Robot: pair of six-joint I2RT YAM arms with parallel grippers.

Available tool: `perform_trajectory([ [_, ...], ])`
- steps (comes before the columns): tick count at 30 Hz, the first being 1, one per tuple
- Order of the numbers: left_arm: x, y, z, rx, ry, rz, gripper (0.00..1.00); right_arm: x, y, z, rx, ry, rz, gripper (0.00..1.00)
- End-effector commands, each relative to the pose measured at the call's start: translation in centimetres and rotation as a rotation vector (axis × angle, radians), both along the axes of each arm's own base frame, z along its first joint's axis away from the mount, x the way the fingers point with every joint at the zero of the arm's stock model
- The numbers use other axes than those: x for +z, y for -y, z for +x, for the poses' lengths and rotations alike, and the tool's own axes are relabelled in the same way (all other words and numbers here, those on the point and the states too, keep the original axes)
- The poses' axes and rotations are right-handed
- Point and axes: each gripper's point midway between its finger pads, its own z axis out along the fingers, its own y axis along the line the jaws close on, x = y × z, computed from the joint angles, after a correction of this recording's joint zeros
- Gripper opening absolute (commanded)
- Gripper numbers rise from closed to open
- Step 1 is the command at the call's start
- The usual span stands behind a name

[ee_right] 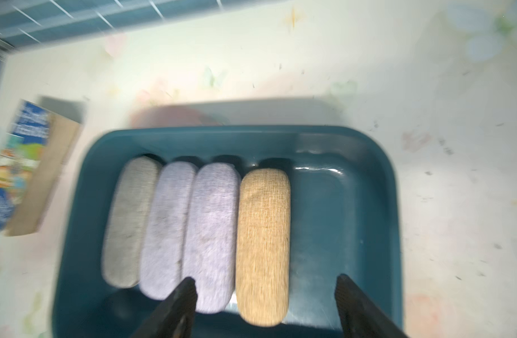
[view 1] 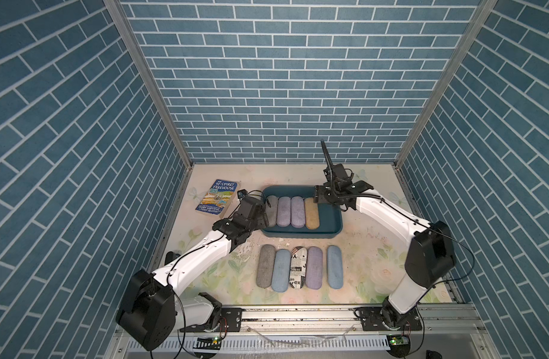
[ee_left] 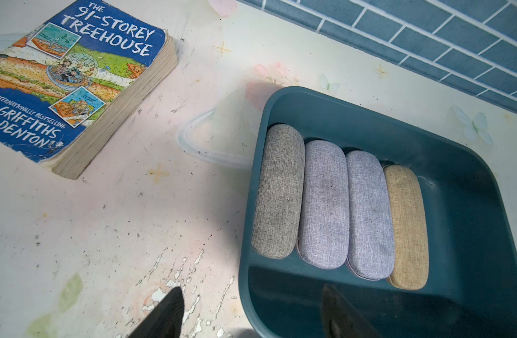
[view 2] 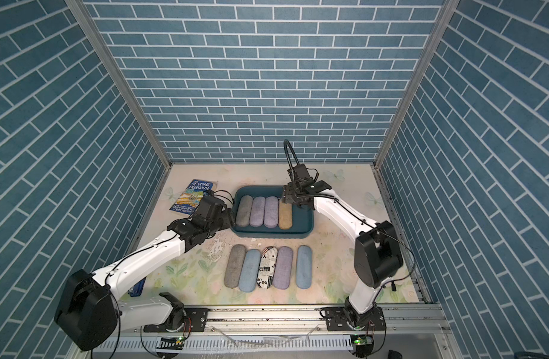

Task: Put the glasses cases into the storage boxes
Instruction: Place the glasses case in the storage box, then pick up the glasses case at the center of the board.

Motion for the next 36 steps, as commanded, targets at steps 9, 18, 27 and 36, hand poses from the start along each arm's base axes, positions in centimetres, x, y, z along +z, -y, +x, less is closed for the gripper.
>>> perform_trajectory([
  [9, 0.5, -0.4, 0.5, 0.010, 0.006, 0.009, 0.75, -4.3, 7.8, -12.6, -0.107, -0.139, -0.004, 0.76],
  [18, 0.2, 0.2, 1.2, -0.004, -0.010, 0.018, 0.75, -9.6, 8.5, -19.5, -0.111, -0.250, 0.003, 0.77],
  [27, -0.6, 0.2, 1.2, -0.007, -0.035, 0.034, 0.75, -12.1, 6.0, -20.9, -0.055, -0.295, 0.000, 0.79],
  [36, -0.9, -0.1, 0.7, -0.004, -0.039, 0.038, 0.75, -14.1, 5.6, -20.8, -0.055, -0.329, -0.041, 0.79],
])
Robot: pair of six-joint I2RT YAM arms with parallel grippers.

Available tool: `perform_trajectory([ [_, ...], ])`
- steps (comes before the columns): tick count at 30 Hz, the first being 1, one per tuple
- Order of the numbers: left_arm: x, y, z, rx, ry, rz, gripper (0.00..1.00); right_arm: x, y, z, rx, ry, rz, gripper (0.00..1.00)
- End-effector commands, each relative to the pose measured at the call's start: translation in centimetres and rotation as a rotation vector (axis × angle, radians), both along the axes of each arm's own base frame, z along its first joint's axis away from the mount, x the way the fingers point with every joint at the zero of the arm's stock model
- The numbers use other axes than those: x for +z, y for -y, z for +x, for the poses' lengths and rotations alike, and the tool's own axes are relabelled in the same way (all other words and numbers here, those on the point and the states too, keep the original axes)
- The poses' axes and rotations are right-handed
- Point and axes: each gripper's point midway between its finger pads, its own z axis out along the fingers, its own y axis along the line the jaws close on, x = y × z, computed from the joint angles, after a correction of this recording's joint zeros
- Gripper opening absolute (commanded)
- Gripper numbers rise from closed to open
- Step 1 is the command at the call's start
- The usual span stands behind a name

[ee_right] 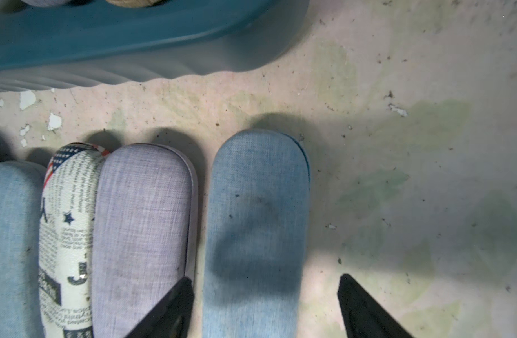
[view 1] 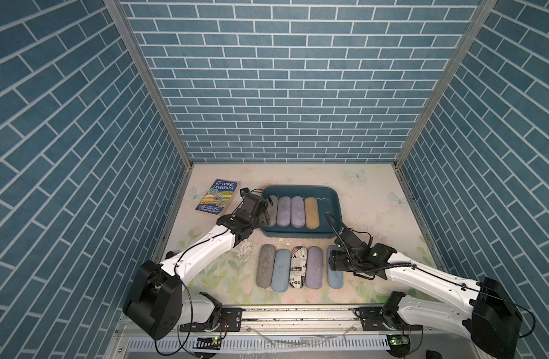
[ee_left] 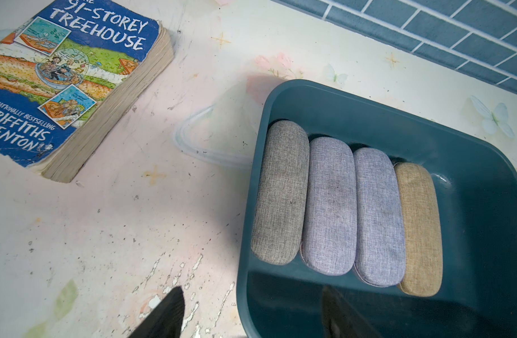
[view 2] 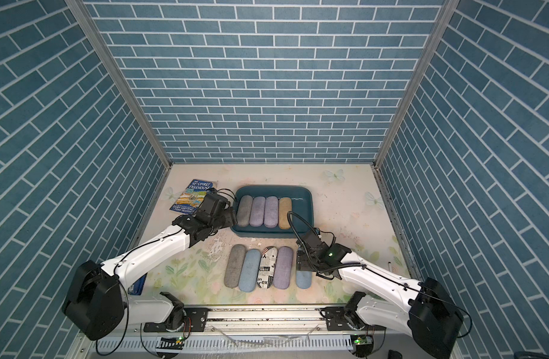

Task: Put the glasses cases into the storage boxes
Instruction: Pick up the glasses case at the center of the board.

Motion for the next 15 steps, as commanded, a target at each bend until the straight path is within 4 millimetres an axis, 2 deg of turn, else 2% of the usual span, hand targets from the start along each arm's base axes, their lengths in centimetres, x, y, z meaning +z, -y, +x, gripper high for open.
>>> perform_trajectory([
  [1, -0.1, -0.5, -0.3, 0.003, -0.007, 0.015, 0.75, -0.3, -0.3, 0.3, -0.043, -0.006, 0.011, 0.79],
  [6, -0.4, -0.4, -0.2, 0.001, -0.013, 0.014, 0.75, -0.9, -1.1, 0.5, -0.034, -0.020, 0.024, 0.79],
  [15, -0.7, -0.4, -0.2, 0.002, -0.017, 0.018, 0.75, -2.6, -0.9, 0.1, -0.034, -0.059, -0.006, 0.79],
])
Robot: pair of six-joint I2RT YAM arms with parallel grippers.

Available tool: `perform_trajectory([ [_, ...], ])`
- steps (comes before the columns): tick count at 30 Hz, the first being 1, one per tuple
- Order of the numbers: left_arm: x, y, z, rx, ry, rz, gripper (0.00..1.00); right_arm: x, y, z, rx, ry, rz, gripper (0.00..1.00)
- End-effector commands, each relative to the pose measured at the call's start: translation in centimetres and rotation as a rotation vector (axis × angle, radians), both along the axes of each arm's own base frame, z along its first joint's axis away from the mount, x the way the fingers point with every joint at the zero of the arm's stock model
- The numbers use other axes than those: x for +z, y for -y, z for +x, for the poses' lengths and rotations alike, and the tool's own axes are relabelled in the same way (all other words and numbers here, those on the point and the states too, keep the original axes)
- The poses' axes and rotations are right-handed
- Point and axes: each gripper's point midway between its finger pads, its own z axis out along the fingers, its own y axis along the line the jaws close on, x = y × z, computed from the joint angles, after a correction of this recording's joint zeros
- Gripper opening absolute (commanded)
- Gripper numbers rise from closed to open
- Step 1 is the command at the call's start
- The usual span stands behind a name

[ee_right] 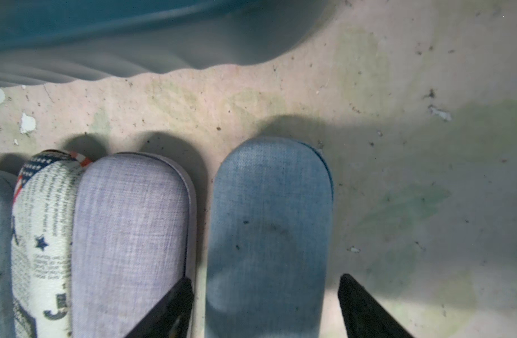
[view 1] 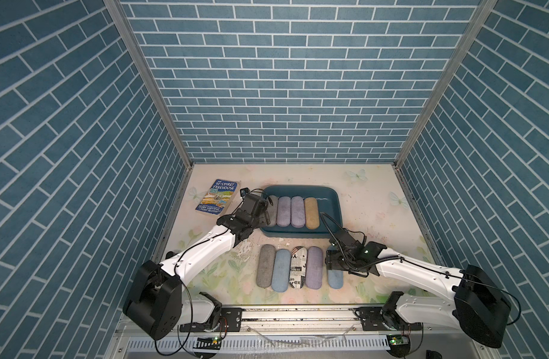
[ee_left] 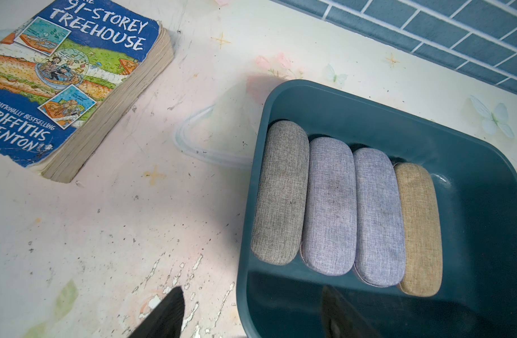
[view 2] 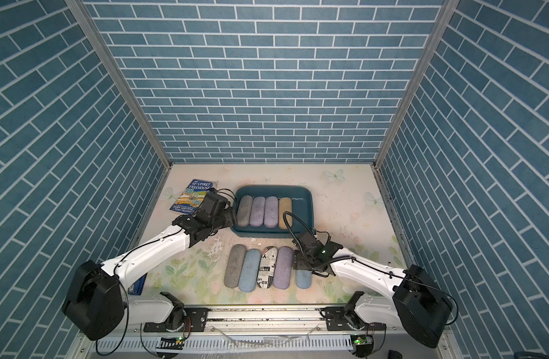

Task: Put the glasses cases into the storage boxes
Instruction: Pick up the glasses case at the center of the board.

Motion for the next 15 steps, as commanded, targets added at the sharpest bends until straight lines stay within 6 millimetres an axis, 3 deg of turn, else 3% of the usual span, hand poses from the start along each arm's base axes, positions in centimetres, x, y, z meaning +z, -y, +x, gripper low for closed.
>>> perform_trajectory([
  [1, -0.7, -0.4, -0.2, 0.000, -0.018, 0.017, 0.75, -1.1, 0.3, -0.5, -0.041, -0.033, -0.003, 0.79],
  [9, -0.9, -0.3, -0.2, 0.000, -0.022, 0.019, 0.75, -2.0, 0.6, -0.8, -0.054, -0.053, -0.021, 0.67],
  [15, -0.9, -0.4, -0.2, 0.001, -0.022, 0.020, 0.75, -0.8, 1.0, -0.7, -0.067, -0.030, -0.017, 0.56],
])
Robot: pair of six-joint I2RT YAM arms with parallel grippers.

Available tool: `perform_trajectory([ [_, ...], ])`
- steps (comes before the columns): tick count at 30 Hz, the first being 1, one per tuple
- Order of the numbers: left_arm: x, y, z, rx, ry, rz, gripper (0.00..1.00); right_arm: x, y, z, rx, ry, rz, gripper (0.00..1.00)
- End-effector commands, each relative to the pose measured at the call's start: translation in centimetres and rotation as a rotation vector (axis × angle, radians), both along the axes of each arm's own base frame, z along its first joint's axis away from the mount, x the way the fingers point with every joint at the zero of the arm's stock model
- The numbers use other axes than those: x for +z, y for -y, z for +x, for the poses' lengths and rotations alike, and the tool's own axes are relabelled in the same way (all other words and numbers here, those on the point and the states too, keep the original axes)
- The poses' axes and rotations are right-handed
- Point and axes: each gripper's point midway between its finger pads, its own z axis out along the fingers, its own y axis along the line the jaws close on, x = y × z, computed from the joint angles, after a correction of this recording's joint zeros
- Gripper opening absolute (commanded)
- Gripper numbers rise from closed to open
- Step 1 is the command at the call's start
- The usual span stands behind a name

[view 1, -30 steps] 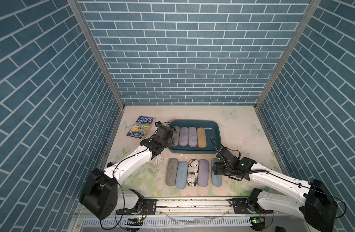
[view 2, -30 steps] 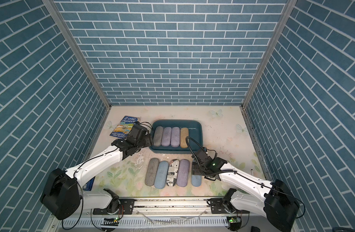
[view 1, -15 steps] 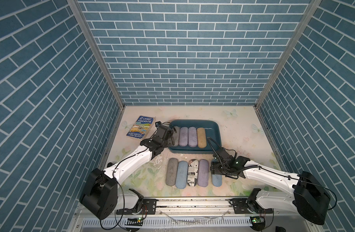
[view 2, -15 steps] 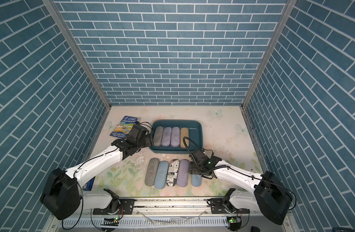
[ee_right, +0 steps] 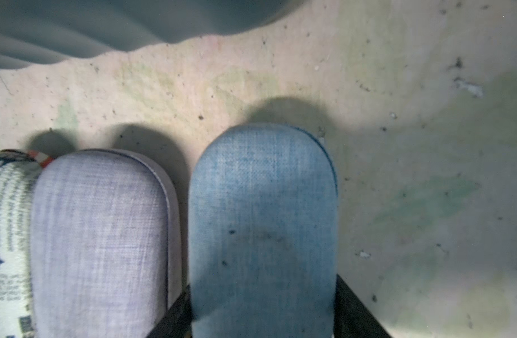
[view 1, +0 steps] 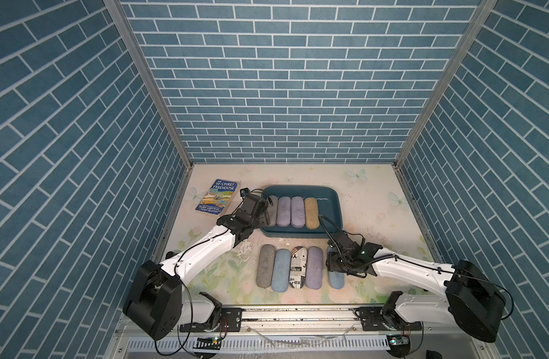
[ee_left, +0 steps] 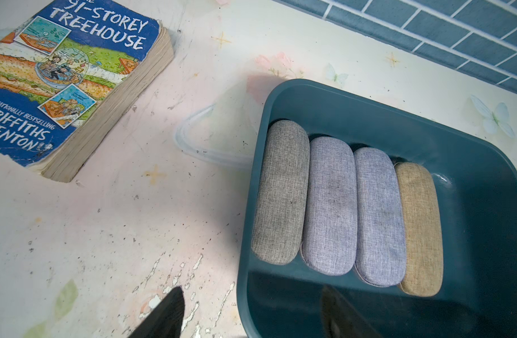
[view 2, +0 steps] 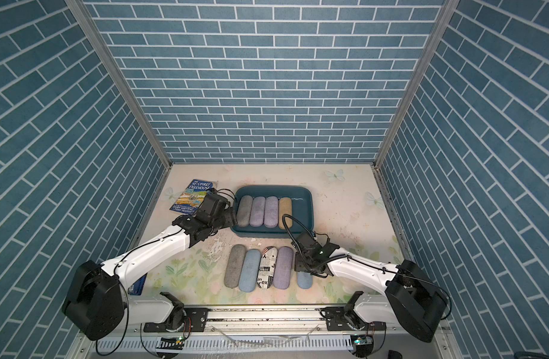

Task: Put the glasses cases into the storage boxes
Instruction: Pick up the glasses case at the center of the board, then place the glasses case in the storage box.

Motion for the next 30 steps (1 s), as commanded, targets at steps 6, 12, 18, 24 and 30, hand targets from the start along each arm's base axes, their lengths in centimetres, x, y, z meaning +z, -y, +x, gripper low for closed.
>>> perform_trajectory([
  [6, -0.7, -0.4, -0.1, 0.002, -0.020, 0.021, 0.75, 3.5, 1.8, -0.8, -0.044, 0.038, -0.004, 0.55],
  [12, -0.2, -0.3, 0.0, -0.003, -0.014, 0.012, 0.75, 8.3, 3.0, -0.8, -0.030, 0.117, 0.008, 0.54],
  [18, 0.2, 0.0, 0.1, -0.017, -0.002, 0.003, 0.75, 12.8, 1.5, 1.7, 0.029, 0.230, 0.020, 0.55],
  [24, 0.4, 0.1, 0.2, -0.026, 0.008, 0.003, 0.75, 14.4, -1.4, 6.9, 0.077, 0.293, 0.009, 0.55],
  [30, 0.8, 0.2, 0.1, -0.023, 0.027, -0.021, 0.75, 16.6, -3.3, 12.1, 0.084, 0.348, 0.024, 0.55],
])
